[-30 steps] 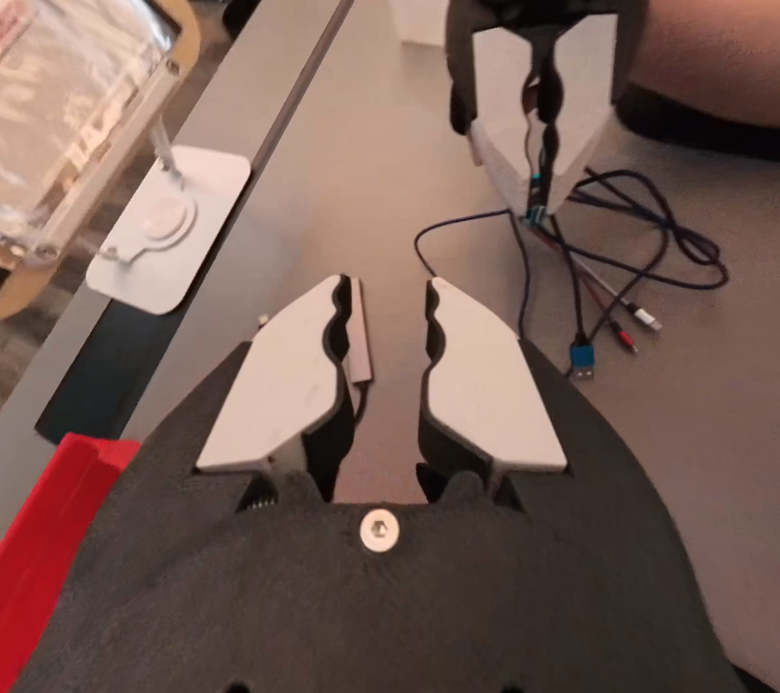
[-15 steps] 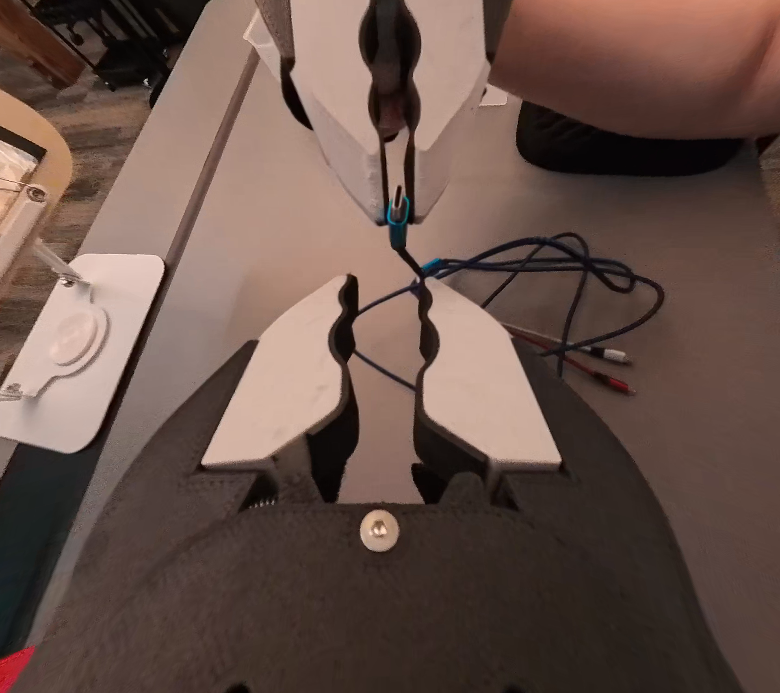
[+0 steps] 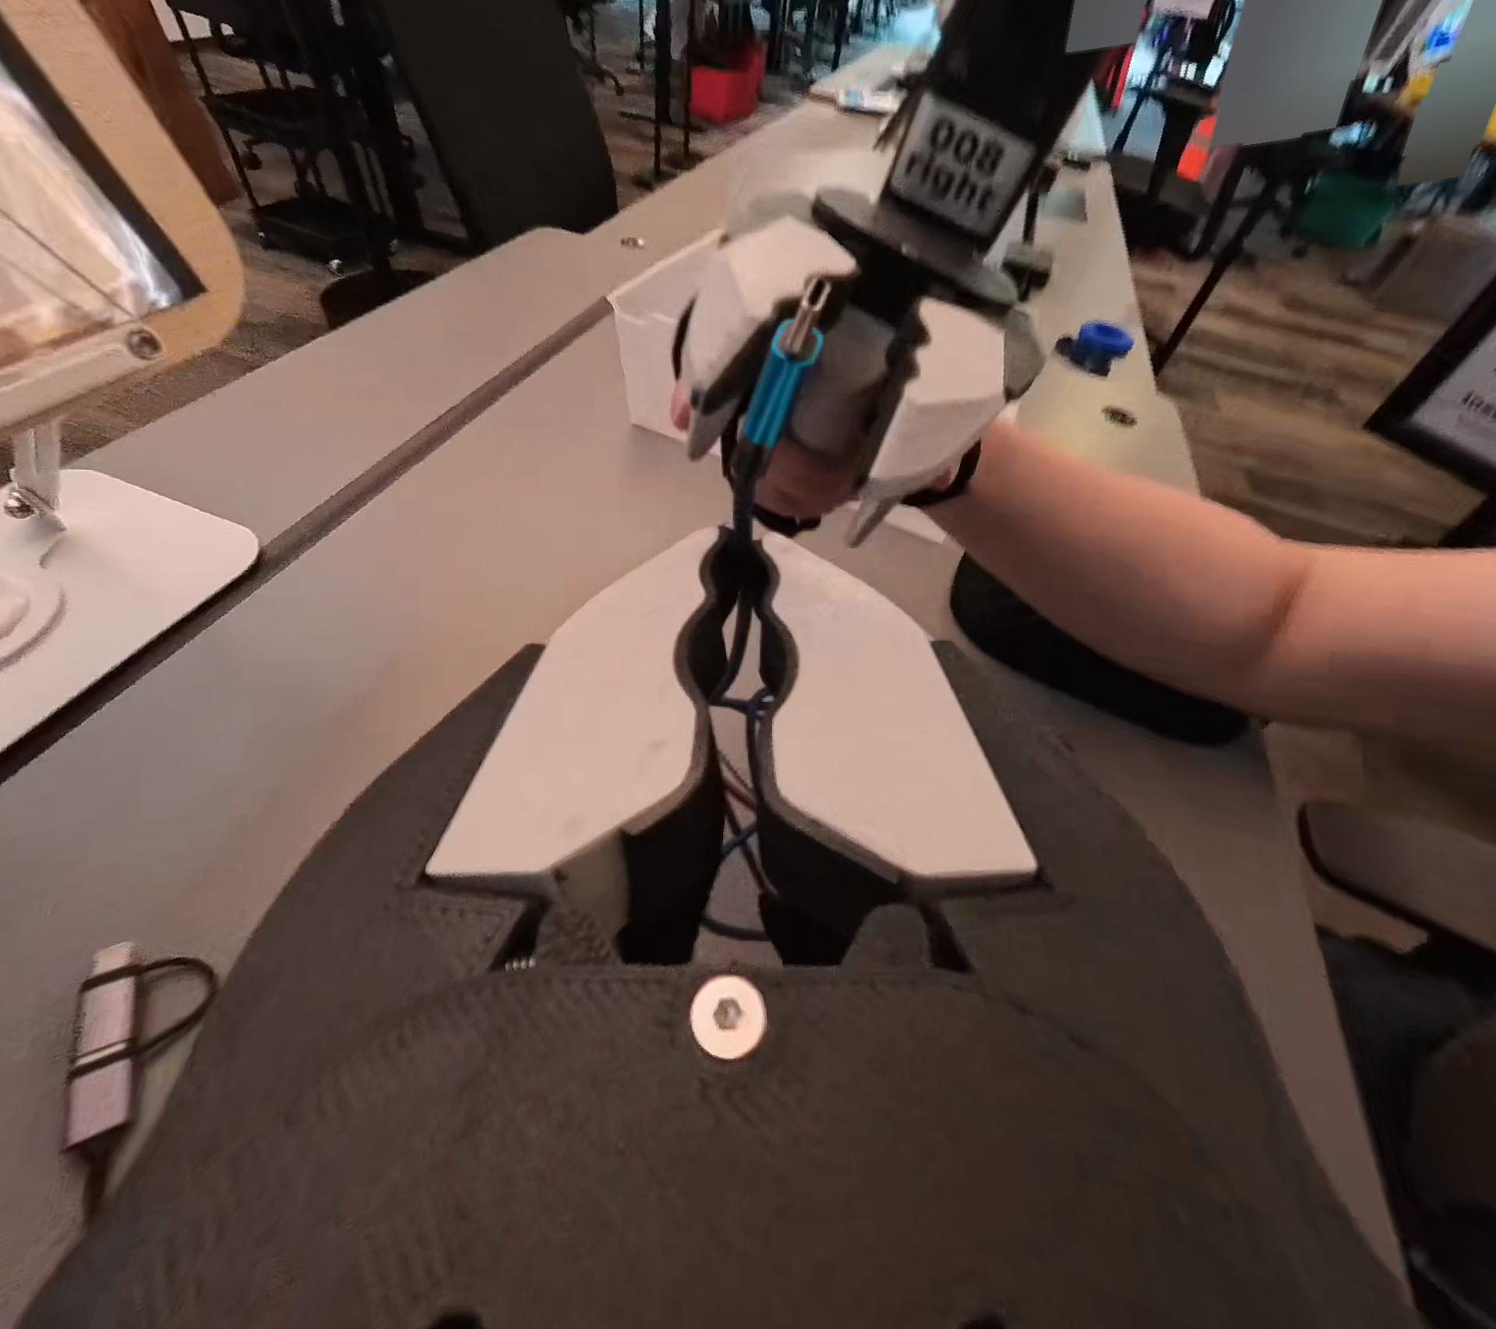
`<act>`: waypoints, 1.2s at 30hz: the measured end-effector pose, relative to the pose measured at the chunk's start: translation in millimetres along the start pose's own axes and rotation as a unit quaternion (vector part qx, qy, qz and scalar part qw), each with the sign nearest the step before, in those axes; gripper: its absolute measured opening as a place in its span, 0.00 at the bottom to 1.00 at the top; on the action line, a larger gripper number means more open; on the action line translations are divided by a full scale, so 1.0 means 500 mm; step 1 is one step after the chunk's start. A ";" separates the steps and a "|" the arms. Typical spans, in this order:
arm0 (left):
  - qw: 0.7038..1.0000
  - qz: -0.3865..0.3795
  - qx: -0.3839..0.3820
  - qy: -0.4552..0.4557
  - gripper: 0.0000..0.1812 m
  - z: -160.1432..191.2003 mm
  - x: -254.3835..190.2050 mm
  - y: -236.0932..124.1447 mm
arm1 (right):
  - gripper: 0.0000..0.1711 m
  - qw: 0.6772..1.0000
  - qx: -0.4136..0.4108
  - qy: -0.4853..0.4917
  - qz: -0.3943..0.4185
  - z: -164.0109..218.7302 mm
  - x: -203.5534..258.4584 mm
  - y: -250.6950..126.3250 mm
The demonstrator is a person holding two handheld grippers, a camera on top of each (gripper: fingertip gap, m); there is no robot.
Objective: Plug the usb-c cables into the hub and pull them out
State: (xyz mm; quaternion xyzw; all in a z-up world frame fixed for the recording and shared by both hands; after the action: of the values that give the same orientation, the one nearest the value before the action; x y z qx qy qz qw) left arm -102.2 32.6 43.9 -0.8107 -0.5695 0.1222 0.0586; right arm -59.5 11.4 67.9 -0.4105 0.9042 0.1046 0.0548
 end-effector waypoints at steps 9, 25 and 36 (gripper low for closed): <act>0.988 0.048 -0.095 -0.111 0.01 -0.043 0.008 -0.043 | 0.02 0.992 0.092 -0.083 0.036 0.084 0.021 0.065; 0.999 0.008 0.005 0.034 0.19 -0.052 0.004 -0.129 | 0.02 0.982 0.167 -0.084 0.027 0.092 0.022 0.060; 0.998 0.034 0.000 0.054 0.04 -0.053 -0.008 -0.137 | 0.02 0.975 0.200 -0.095 0.007 0.118 0.035 0.071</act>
State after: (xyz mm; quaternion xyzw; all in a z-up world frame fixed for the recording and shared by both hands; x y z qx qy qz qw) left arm -158.7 53.6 86.3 -0.8349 -0.5379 0.0800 0.0849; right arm -97.1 35.0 12.5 -0.3735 0.9001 -0.0389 0.2208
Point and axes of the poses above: each gripper's, where its closed fingertips meet, y out along the fingers, z out of its underside, x = y × z across the jaws, the point moved 3 cm from there along -y, back along the fingers, and after that the axes turned 5 degrees about z, right-handed, at the moved point
